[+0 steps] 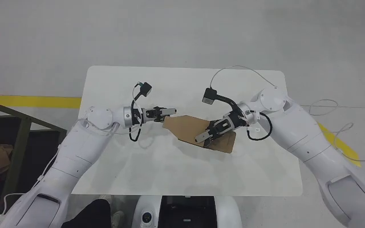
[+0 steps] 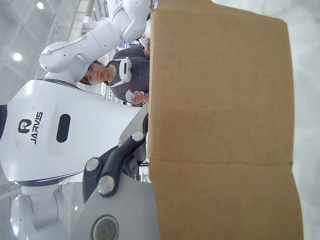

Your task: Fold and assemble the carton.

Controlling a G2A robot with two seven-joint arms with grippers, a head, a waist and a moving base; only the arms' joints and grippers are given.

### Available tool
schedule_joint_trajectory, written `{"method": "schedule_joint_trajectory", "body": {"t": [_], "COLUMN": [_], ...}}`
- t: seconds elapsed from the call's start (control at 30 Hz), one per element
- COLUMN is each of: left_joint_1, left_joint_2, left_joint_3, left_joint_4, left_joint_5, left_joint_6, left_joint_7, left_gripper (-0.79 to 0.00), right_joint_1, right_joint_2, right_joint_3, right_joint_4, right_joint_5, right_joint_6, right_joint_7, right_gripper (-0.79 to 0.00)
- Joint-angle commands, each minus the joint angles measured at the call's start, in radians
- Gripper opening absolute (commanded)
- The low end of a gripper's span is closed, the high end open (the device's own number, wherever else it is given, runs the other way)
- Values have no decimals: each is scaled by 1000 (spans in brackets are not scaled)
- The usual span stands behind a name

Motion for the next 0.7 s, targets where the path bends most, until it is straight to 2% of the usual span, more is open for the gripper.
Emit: {"method": "schedule_joint_trajectory", "body": {"t": [0.0, 0.17, 0.5, 0.67], "left_joint_1": [-8, -16, 13, 7], "left_joint_2": [-5, -14, -14, -12], "left_joint_3": [14, 34, 32, 11], "left_joint_4": [-2, -5, -44, -13], "left_joint_5": [-8, -31, -51, -39], "left_joint_6": [-16, -34, -22, -23], "left_joint_7": [-20, -49, -97, -81], "left_gripper": [0, 0, 0, 0], "right_joint_1": [0, 0, 0, 0], "right_joint_2": [0, 0, 0, 0], "right_joint_3": [0, 0, 0, 0], "right_joint_4": [0, 0, 0, 0], "right_joint_5": [0, 0, 0, 0], "right_joint_6": [0, 0, 0, 0], "right_joint_7": [0, 0, 0, 0], "right_gripper": [-785, -785, -785, -785]}}
